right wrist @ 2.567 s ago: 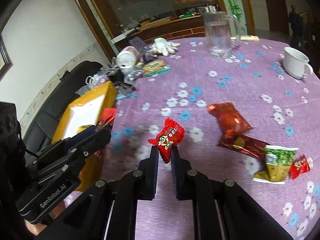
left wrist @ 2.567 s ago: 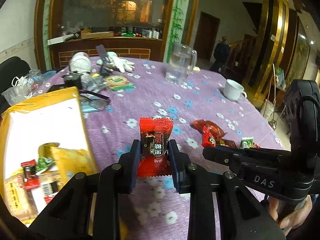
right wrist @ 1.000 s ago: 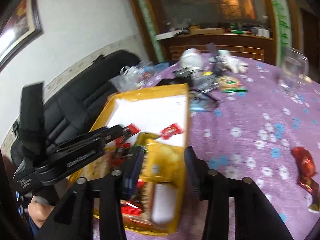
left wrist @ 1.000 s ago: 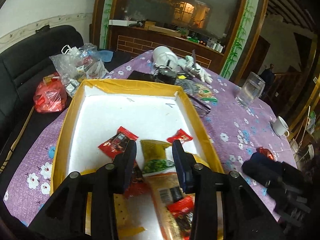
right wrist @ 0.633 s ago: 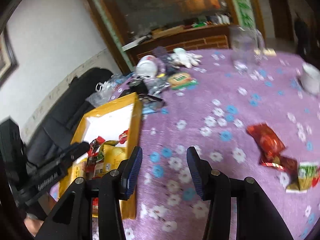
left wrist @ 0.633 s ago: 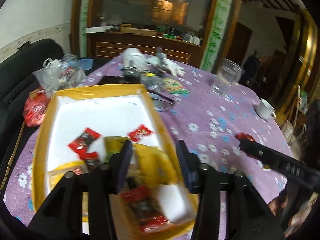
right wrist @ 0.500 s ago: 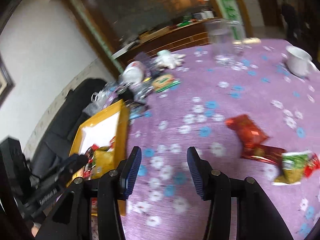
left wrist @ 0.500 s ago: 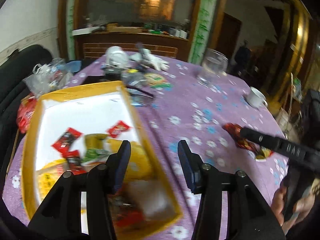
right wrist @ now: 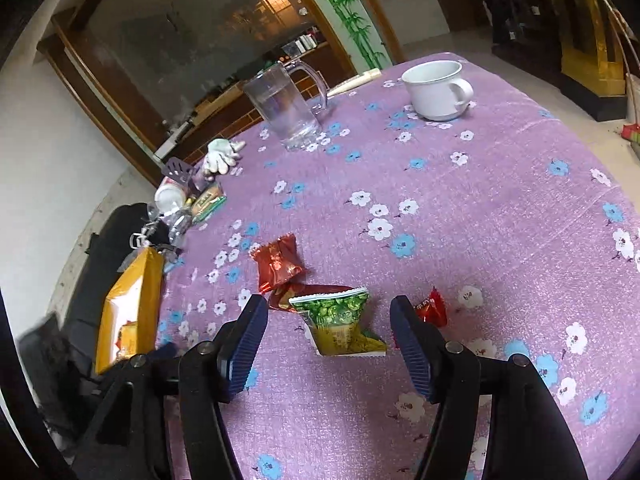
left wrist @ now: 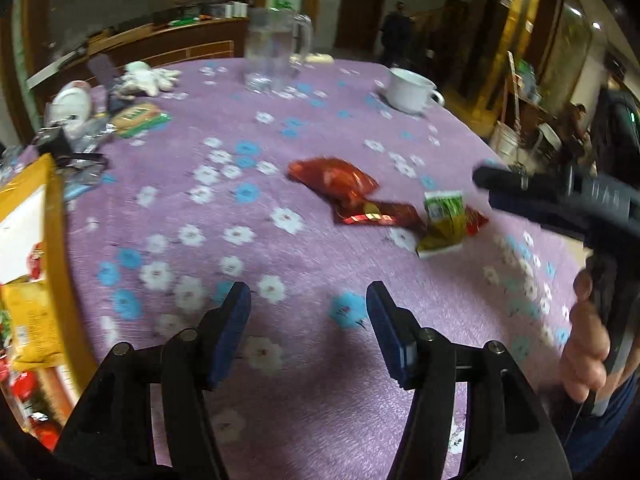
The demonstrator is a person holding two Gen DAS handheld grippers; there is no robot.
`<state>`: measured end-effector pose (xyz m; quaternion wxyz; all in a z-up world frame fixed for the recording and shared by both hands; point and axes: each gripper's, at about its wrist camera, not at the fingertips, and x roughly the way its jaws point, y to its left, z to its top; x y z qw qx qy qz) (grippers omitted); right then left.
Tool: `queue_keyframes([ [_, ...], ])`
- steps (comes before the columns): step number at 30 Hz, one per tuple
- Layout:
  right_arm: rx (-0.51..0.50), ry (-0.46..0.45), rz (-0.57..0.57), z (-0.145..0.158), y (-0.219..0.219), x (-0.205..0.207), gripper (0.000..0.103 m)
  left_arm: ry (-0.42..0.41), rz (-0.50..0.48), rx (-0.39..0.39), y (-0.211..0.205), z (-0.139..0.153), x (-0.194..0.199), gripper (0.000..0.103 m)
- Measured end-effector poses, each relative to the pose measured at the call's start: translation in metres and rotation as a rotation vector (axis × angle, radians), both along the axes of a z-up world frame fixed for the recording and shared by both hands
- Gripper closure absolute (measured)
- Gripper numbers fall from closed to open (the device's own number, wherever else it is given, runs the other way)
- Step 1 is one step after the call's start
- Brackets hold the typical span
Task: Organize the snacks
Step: 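Grasp the brown-red candy pack with the left tool while the right tool grasps the green snack pack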
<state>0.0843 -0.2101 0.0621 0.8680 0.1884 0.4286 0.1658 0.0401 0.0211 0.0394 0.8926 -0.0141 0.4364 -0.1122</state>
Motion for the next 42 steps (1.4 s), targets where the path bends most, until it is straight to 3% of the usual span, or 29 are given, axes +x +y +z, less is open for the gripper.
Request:
queue_keyframes([
  [4, 0.046, -0.006, -0.045, -0.006, -0.009, 0.000, 0.034, -0.013, 0.013, 0.014, 0.006, -0.005, -0.003, 0.045],
  [10, 0.008, -0.002, 0.009, -0.014, 0.011, -0.003, 0.034, -0.009, 0.009, 0.031, 0.005, -0.005, -0.005, 0.044],
  [14, -0.061, 0.022, 0.034, -0.023, 0.026, -0.001, 0.034, -0.016, -0.004, 0.060, 0.000, -0.005, -0.007, 0.037],
  [17, -0.105, 0.042, 0.037, -0.031, 0.033, 0.002, 0.034, -0.027, -0.001, 0.051, 0.001, -0.003, -0.007, 0.036],
  [18, -0.133, 0.051, 0.033, -0.035, 0.036, 0.004, 0.041, -0.025, 0.000, 0.042, 0.003, -0.003, -0.007, 0.036],
  [19, -0.149, 0.055, 0.024, -0.037, 0.036, 0.005, 0.055, -0.022, 0.004, 0.034, 0.004, -0.003, -0.007, 0.036],
  [20, -0.152, 0.053, 0.023, -0.038, 0.036, 0.005, 0.059, -0.017, 0.012, 0.026, 0.006, -0.003, -0.005, 0.036],
  [22, -0.133, 0.052, 0.016, -0.038, 0.032, 0.005, 0.067, -0.006, 0.031, 0.014, 0.011, -0.005, -0.002, 0.036],
  [28, -0.024, -0.007, -0.049, -0.020, 0.008, -0.002, 0.067, 0.018, 0.075, -0.018, 0.017, 0.006, 0.003, 0.036],
  [34, 0.051, -0.067, -0.091, -0.004, -0.007, -0.011, 0.067, 0.165, 0.089, -0.158, 0.012, 0.025, 0.047, 0.036],
  [42, 0.116, -0.108, -0.131, 0.005, -0.023, -0.018, 0.067, 0.243, 0.177, -0.126, -0.026, 0.013, 0.121, 0.036],
])
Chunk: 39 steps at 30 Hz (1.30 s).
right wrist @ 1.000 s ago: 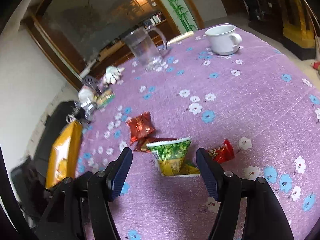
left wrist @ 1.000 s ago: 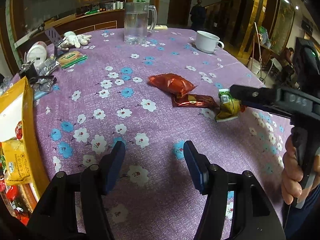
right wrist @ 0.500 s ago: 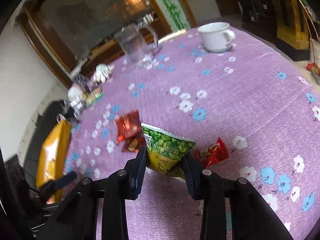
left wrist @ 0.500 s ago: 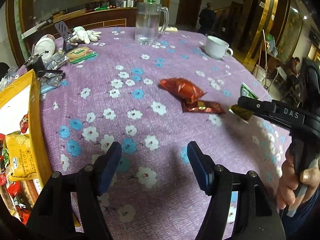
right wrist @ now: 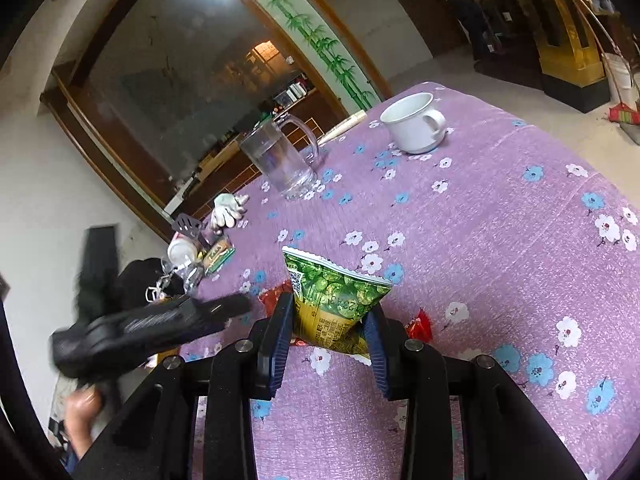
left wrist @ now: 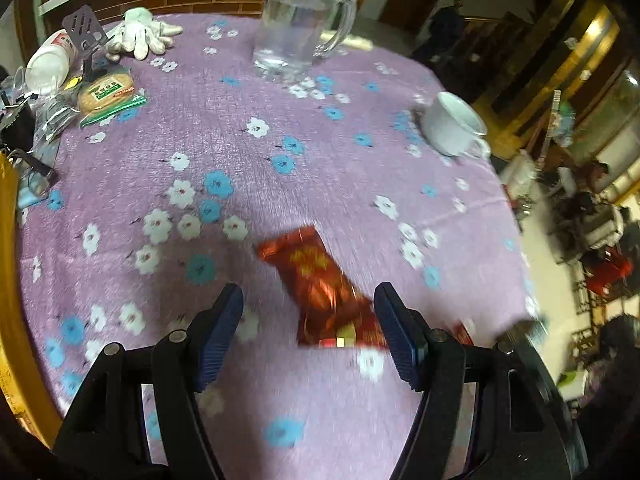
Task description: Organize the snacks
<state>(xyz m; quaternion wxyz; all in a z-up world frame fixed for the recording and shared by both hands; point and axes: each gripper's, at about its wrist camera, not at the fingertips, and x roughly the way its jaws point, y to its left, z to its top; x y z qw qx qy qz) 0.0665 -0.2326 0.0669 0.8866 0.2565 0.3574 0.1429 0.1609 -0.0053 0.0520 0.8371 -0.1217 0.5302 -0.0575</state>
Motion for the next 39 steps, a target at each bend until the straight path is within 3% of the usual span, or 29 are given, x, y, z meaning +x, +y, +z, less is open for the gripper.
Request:
queue_keyframes([
  [3, 0.017, 0.003, 0.001, 0.000, -0.002, 0.001, 0.067, 0.020, 0.021, 0.013, -0.011, -0.010, 0.014, 0.036],
  [7, 0.019, -0.005, 0.005, 0.002, -0.003, 0.001, 0.067, 0.023, 0.007, 0.094, -0.024, -0.021, 0.025, 0.037],
  [11, 0.016, -0.012, 0.003, 0.002, -0.003, 0.001, 0.067, 0.013, -0.013, 0.132, -0.020, -0.034, 0.022, 0.067],
  [19, -0.007, -0.009, 0.018, 0.001, 0.002, 0.001, 0.067, -0.032, -0.049, 0.144, 0.002, -0.034, -0.001, 0.071],
  [32, -0.097, -0.017, 0.110, -0.002, 0.031, -0.001, 0.067, -0.091, -0.102, 0.140, 0.024, -0.033, -0.075, 0.072],
  [39, -0.146, -0.015, 0.180, -0.005, 0.052, -0.003, 0.067, -0.153, -0.099, 0.134, 0.027, -0.030, -0.084, 0.074],
])
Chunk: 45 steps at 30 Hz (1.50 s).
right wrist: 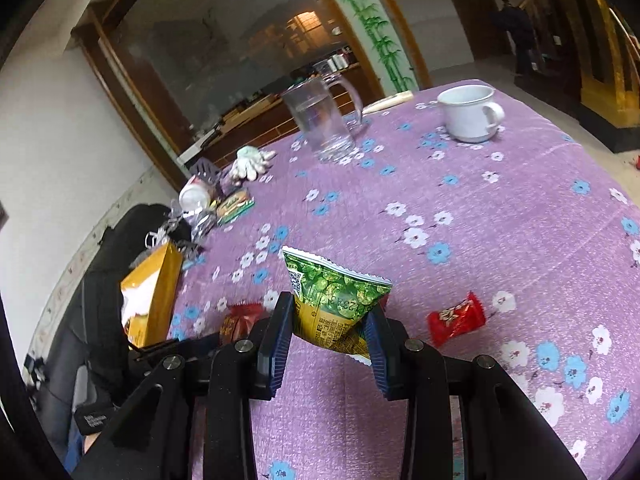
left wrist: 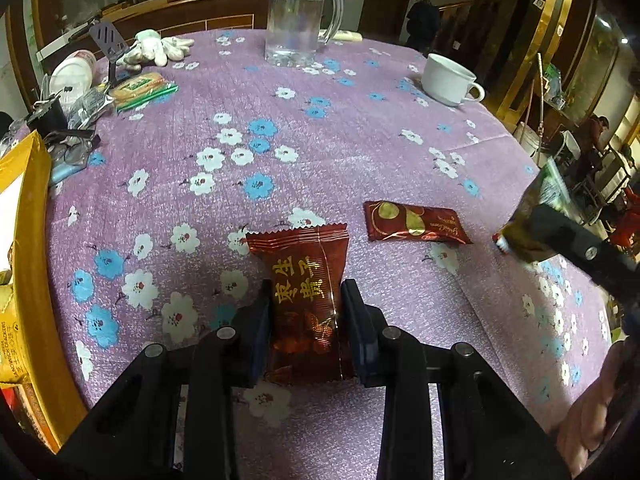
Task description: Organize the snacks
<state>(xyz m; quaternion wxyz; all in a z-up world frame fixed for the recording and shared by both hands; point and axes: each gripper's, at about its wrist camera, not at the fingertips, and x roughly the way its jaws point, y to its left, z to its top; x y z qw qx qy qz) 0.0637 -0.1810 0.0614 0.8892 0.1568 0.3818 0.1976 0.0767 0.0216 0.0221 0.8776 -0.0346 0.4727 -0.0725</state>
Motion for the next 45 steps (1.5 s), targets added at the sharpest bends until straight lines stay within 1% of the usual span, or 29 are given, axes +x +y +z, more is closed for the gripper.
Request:
queue_keyframes([
  [4, -0.019, 0.000, 0.017, -0.001, 0.006, -0.001, 0.067, -0.056, -0.005, 0.015, -0.001, 0.009, -0.005, 0.073],
  [7, -0.026, 0.005, 0.025, -0.002, 0.008, -0.001, 0.067, -0.084, -0.011, 0.017, 0.000, 0.013, -0.008, 0.073],
  [17, -0.046, 0.013, 0.040, -0.005, 0.015, 0.000, 0.067, -0.115, -0.016, 0.005, 0.004, 0.019, -0.010, 0.073],
  [24, -0.039, -0.008, 0.062, -0.002, 0.019, -0.002, 0.067, -0.167, -0.004, 0.033, 0.002, 0.026, -0.015, 0.073],
  [37, -0.030, -0.032, 0.088, 0.000, 0.021, -0.005, 0.067, -0.269, 0.023, 0.124, 0.000, 0.037, -0.022, 0.073],
  [45, -0.024, -0.024, 0.084, -0.002, 0.019, -0.003, 0.067, -0.293, 0.032, 0.141, 0.000, 0.039, -0.024, 0.073],
])
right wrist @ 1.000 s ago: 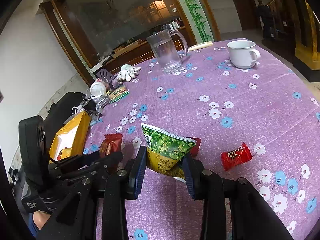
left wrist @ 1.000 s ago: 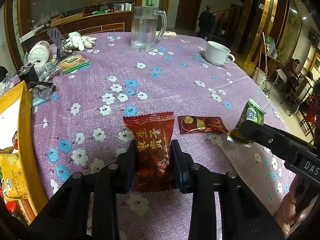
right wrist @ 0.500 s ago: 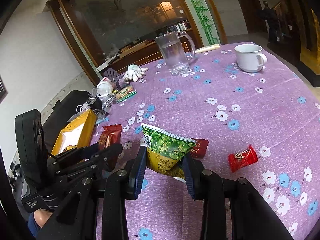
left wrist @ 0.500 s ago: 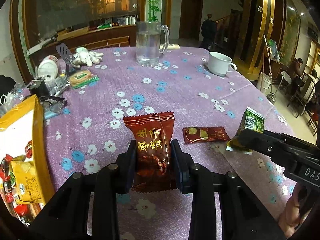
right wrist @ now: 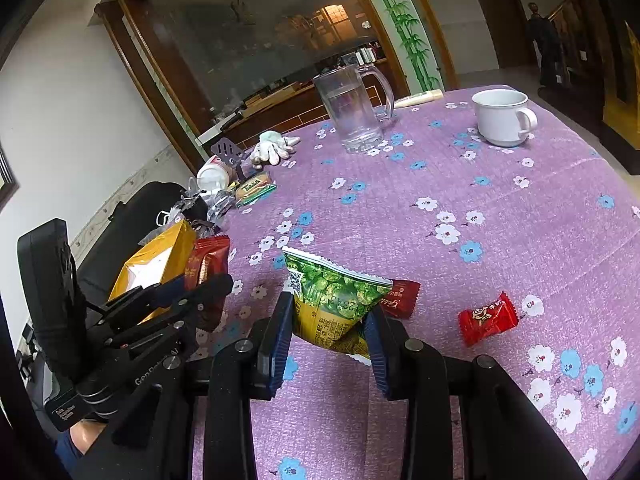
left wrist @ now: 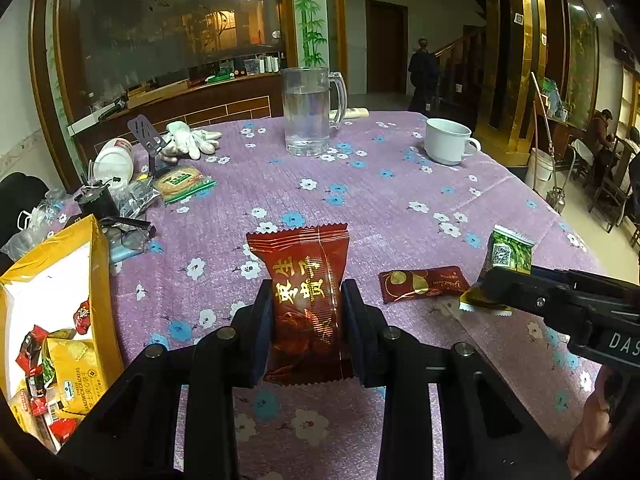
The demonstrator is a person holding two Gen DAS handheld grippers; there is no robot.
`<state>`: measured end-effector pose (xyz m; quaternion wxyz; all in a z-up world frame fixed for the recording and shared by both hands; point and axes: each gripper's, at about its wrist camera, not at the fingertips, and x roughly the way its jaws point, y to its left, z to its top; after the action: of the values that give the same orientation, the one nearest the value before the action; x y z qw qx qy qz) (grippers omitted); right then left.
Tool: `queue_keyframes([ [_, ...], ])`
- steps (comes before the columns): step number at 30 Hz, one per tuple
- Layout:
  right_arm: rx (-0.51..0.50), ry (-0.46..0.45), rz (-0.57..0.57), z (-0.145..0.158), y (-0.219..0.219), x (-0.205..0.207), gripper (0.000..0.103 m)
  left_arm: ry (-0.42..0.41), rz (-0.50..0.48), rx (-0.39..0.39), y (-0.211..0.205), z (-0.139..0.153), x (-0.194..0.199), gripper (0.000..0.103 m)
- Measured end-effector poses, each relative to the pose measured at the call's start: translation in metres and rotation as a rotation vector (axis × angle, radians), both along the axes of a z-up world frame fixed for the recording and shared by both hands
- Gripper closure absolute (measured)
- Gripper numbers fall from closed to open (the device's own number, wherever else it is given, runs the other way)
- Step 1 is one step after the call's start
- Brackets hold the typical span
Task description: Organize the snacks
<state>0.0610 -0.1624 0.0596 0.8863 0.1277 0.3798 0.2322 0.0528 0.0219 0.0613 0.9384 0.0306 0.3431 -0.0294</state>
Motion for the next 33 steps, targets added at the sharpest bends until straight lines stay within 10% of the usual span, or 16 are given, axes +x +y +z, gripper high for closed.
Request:
queue_keyframes([
  [33, 0.025, -0.003, 0.066, 0.025, 0.045, -0.019, 0.067, -0.198, 0.180, 0.026, 0.061, 0.045, -0.054, 0.073],
])
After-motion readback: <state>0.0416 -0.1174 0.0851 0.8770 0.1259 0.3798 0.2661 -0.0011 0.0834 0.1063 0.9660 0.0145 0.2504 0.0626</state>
